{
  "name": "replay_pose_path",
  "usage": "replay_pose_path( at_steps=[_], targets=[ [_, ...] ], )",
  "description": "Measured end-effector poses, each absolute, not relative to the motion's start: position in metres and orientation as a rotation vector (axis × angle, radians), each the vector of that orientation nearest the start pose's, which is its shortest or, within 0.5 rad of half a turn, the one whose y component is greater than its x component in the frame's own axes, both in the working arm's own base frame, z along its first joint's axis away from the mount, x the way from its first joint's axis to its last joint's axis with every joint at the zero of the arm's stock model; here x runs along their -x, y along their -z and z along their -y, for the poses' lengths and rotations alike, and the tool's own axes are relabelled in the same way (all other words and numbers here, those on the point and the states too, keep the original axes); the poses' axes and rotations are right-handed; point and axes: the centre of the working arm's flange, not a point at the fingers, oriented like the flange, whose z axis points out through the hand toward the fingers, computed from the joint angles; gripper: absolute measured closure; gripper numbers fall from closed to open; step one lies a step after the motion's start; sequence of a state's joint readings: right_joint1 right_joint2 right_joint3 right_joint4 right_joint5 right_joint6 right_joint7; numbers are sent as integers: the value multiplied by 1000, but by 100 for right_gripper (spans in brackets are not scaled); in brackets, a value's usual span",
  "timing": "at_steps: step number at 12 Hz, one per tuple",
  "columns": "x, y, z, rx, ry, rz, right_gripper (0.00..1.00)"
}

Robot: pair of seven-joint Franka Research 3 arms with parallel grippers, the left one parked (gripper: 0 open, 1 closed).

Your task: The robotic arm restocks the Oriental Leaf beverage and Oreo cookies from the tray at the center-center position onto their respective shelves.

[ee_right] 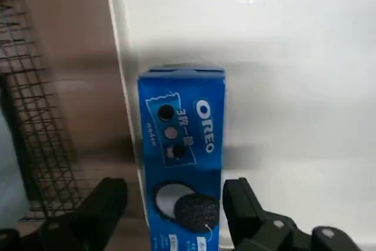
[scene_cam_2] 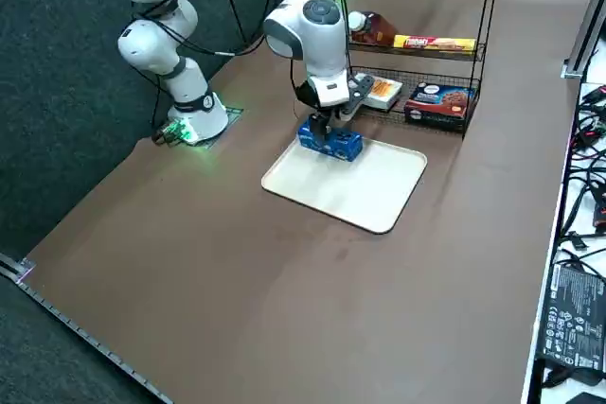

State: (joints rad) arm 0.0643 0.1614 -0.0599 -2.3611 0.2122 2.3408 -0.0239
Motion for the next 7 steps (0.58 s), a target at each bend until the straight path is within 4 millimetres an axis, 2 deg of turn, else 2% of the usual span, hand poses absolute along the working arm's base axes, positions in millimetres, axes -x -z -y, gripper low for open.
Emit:
replay_pose_path(
  at_steps=[2, 7],
  targets=[
    [-481, -236, -3, 2999, -261, -210, 0],
    [-477, -232, -3, 3000, -269, -224, 0]
  ],
)
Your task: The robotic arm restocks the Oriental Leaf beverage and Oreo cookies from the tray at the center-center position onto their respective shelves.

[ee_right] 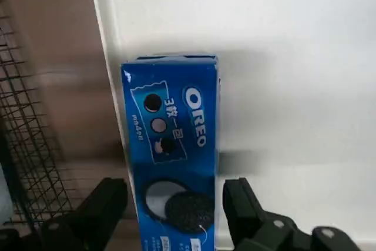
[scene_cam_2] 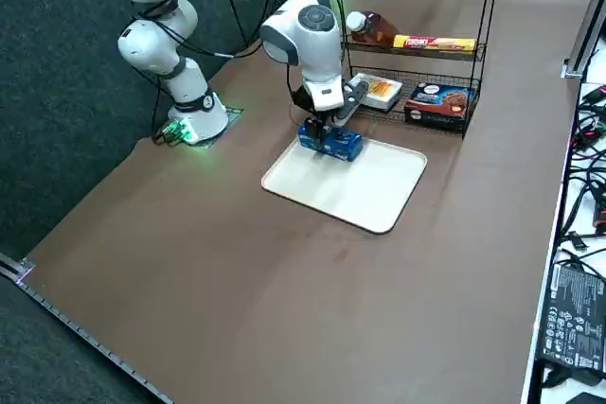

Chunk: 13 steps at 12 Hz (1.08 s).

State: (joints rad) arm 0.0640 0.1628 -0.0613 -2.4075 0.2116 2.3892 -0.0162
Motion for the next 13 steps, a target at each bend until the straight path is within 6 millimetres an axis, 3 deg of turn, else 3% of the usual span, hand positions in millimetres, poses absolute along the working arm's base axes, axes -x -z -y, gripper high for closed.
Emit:
replay_pose_path(
  at_steps=[13],
  targets=[
    [-473, -206, -4, 3009, -301, -233, 0]
  ],
)
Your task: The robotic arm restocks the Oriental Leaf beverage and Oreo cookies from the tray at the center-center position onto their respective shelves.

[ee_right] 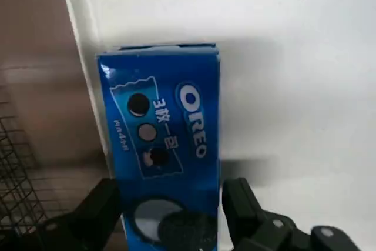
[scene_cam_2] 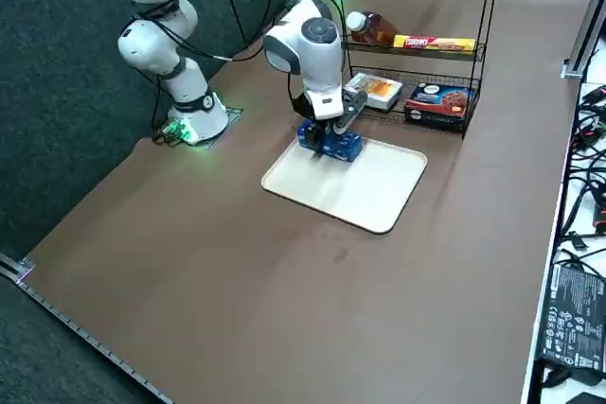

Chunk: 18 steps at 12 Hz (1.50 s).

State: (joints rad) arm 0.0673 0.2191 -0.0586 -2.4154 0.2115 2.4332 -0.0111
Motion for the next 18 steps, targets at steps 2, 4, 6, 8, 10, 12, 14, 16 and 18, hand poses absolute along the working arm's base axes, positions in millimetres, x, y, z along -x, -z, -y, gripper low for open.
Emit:
replay_pose_path(
  at_steps=[2, 4, 6, 8, 10, 12, 14, 16, 18],
  targets=[
    [-472, -199, -3, 3012, -308, -236, 1],
    [-472, -195, -3, 3014, -308, -237, 5],
    [-472, -194, -3, 3016, -307, -236, 16],
    [-472, -196, -3, 3017, -301, -235, 27],
    [-473, -198, -3, 3017, -294, -234, 32],
    [-476, -202, -3, 3019, -273, -233, 32],
    [-482, -214, -3, 3019, -231, -230, 32],
    [-489, -239, -2, 3013, -181, -227, 37],
    [-494, -278, 5, 3001, -151, -229, 37]
  ],
)
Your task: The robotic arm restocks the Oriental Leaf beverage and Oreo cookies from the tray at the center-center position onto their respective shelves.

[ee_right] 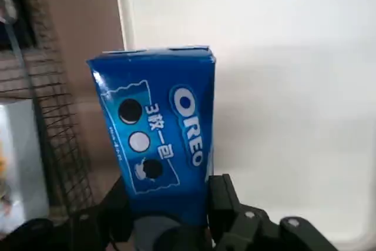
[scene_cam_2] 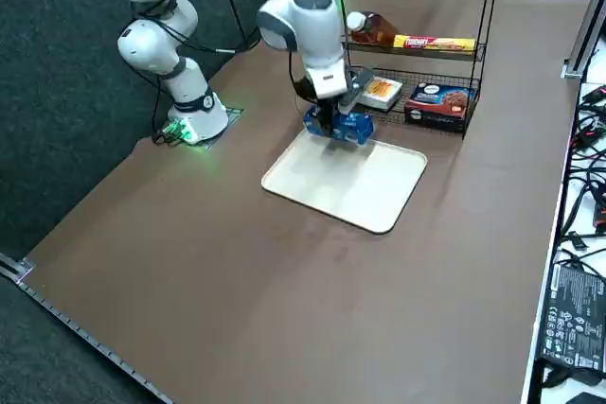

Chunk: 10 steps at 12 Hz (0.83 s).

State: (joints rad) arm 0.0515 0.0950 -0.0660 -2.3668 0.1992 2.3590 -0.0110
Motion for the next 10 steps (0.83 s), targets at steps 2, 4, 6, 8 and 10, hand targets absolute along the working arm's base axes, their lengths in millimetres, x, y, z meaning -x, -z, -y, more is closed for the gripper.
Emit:
replay_pose_path(
  at_steps=[2, 4, 6, 8, 10],
  targets=[
    [-498, -355, 31, 3026, -113, -211, 37],
    [-499, -411, 45, 3025, -98, -219, 37],
    [-504, -467, 50, 3018, -82, -217, 37],
    [-511, -524, 50, 3017, -39, -205, 37],
    [-518, -570, 48, 3017, 34, -190, 37]
  ],
)
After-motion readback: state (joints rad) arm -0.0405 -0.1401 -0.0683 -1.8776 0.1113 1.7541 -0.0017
